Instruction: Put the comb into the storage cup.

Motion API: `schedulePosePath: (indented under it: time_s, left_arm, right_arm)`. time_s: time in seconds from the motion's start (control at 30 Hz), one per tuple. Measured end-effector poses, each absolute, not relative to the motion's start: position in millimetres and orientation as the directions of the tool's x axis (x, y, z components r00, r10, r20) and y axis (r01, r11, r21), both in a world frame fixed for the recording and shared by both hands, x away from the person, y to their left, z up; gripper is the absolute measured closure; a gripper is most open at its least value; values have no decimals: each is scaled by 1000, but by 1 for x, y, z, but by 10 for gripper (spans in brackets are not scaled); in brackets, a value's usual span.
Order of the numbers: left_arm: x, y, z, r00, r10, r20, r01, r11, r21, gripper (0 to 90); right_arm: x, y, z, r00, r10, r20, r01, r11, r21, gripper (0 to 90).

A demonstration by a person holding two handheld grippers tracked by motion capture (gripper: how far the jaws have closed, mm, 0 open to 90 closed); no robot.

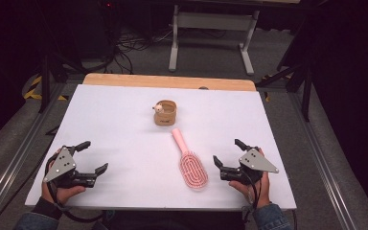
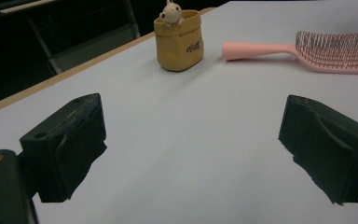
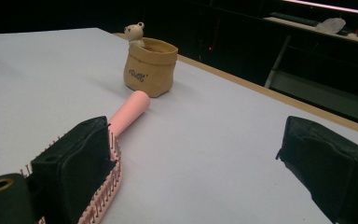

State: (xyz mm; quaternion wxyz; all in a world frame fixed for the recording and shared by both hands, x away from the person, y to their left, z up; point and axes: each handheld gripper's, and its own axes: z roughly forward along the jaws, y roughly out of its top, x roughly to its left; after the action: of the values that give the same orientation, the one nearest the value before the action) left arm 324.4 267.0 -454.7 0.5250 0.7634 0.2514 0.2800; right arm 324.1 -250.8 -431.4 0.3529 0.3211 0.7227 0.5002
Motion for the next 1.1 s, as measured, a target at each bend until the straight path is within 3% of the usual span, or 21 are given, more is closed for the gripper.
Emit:
schedulePosePath:
  time_s: [0.3,0.5,0.53,0.67,0.73,0.77,0.9,0.93,0.97,1.1]
  left_arm:
    - [328,267,-458,716,681,153,104,-321,942,82]
    - [326,266,-458,720,679,144,105,-313,944,82]
    - [326,266,-458,721,679,141,107,-310,945,85]
    - [327,263,-460,726,672,146,111,-324,940,85]
    - [328,263,-461,724,673,149,113,-329,938,86]
    - [328,263,-461,724,673,149,113,-329,938,86]
    - [326,265,-461,721,677,146,117,-326,938,87]
    - [326,265,-461,719,679,146,117,-325,939,87]
    - [325,265,-461,720,679,146,117,-325,938,87]
    - [326,263,-461,724,673,153,116,-336,935,88]
  right_arm:
    - [327,-252,-432,-556,815,-164,122,275,954,124]
    - [326,-252,-432,-531,828,-181,98,272,957,216]
    - [325,-252,-431,-526,829,-189,93,277,956,279]
    - [326,-253,-431,-532,828,-178,96,267,959,341]
    - [328,-254,-431,-556,815,-162,108,265,958,448]
    - [328,-254,-431,-556,815,-162,108,265,958,448]
    - [334,-250,-426,-607,780,-151,121,278,953,685]
    - [334,-250,-426,-607,780,-151,121,278,953,685]
    - [337,-247,-424,-625,765,-152,122,289,950,766]
    - [341,-242,-420,-652,738,-174,105,316,943,843]
